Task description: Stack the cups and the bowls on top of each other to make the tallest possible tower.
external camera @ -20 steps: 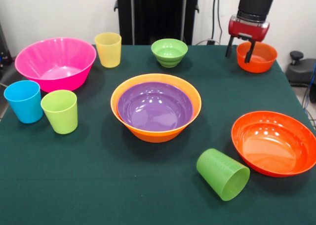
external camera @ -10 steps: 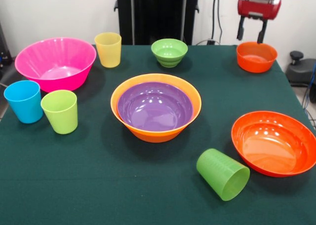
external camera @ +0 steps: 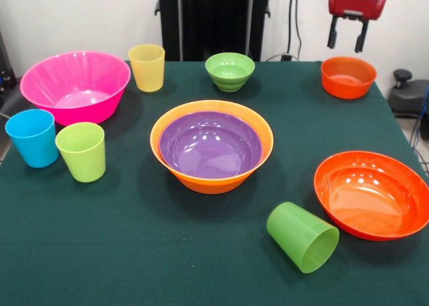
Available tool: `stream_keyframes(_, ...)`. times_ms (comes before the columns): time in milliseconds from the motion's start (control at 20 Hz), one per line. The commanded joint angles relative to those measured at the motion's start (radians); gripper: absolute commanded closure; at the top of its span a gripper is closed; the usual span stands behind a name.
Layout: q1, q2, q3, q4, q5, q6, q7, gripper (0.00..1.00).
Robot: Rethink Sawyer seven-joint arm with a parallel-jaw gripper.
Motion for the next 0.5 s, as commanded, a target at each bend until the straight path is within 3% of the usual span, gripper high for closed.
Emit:
stream_keyframes(50, 0.126, 0.205, 0.008, -0.008, -0.01, -0.14, 0.109, 0.0)
stream_keyframes(250, 0.252, 0.279, -0.029, -0.021, 0.066, -0.209, 0.149, 0.0)
stream_keyframes(500, 0.385, 0.314, -0.039, 0.017, 0.153, -0.3, 0.208, 0.0)
